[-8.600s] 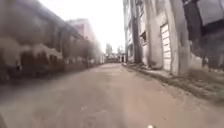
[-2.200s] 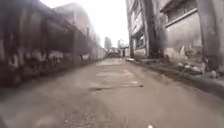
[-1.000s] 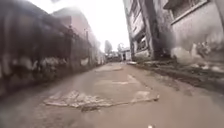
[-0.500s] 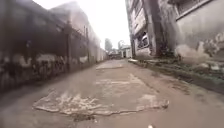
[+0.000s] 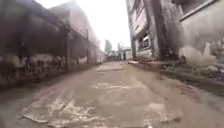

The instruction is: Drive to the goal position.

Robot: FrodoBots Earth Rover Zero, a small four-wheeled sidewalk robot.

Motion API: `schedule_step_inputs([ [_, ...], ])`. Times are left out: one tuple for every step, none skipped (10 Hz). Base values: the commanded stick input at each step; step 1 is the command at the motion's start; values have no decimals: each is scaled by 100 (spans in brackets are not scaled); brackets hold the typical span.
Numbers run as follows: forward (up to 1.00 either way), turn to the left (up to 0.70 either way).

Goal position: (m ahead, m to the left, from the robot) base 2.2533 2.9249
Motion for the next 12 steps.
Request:
schedule_step_inputs([
  [50,0],
  [50,0],
  [50,0],
  [50,0],
  [50,0],
  [50,0],
  [50,0],
  [50,0],
  [50,0],
  [50,0],
  [50,0],
  [50,0],
])
